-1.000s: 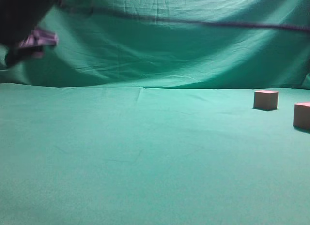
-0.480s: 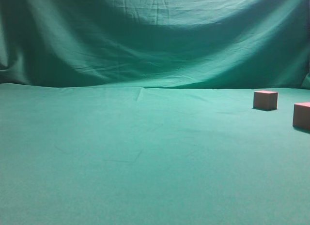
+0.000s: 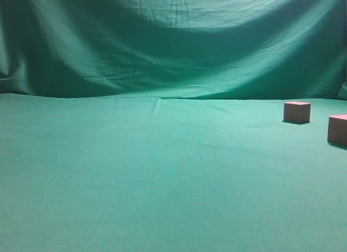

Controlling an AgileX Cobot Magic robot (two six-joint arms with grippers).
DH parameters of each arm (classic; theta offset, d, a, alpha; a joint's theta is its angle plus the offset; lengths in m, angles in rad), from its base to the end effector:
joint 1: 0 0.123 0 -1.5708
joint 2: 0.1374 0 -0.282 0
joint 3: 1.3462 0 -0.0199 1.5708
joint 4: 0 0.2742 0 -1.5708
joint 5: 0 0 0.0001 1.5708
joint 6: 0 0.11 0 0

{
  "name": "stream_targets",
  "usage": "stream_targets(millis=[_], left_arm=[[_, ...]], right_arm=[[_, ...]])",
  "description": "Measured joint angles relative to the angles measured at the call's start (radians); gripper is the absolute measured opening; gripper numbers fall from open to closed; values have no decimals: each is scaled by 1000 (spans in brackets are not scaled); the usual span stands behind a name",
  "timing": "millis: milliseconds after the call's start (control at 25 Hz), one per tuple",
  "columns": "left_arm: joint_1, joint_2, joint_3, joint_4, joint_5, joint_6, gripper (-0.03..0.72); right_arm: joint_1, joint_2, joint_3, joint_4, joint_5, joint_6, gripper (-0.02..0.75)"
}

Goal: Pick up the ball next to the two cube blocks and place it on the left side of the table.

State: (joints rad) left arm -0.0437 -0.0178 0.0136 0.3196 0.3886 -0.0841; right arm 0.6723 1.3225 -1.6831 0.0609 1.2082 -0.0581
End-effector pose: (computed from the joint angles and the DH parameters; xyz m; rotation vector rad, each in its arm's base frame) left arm 0.0967 0.0089 0.1713 0.1545 1.8478 0.2283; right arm 0.2206 0.1836 0.4642 -0.8463 2.2040 0.3806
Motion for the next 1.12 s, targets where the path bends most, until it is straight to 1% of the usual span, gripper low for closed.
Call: stream_targets(millis=[200, 320, 640, 800, 880, 920, 1120], left_arm=[[0, 0, 0, 0, 0, 0, 0], [0, 0, 0, 0, 0, 0, 0], [0, 0, 0, 0, 0, 0, 0], [0, 0, 0, 0, 0, 0, 0], [0, 0, 0, 0, 0, 0, 0], [0, 0, 0, 0, 0, 0, 0], [0, 0, 0, 0, 0, 0, 0]], right_arm=[[0, -304, 404, 16, -239, 34, 0], [0, -467, 581, 13, -283, 36, 0], [0, -803, 926, -90, -402, 43, 0], [-2, -933, 1072, -147, -467, 116, 0], [-31, -993, 1151, -160, -509, 143, 0], [-62, -1026, 1197, -165, -538, 151, 0], [-265, -1182, 1421, -171, -697, 162, 0]])
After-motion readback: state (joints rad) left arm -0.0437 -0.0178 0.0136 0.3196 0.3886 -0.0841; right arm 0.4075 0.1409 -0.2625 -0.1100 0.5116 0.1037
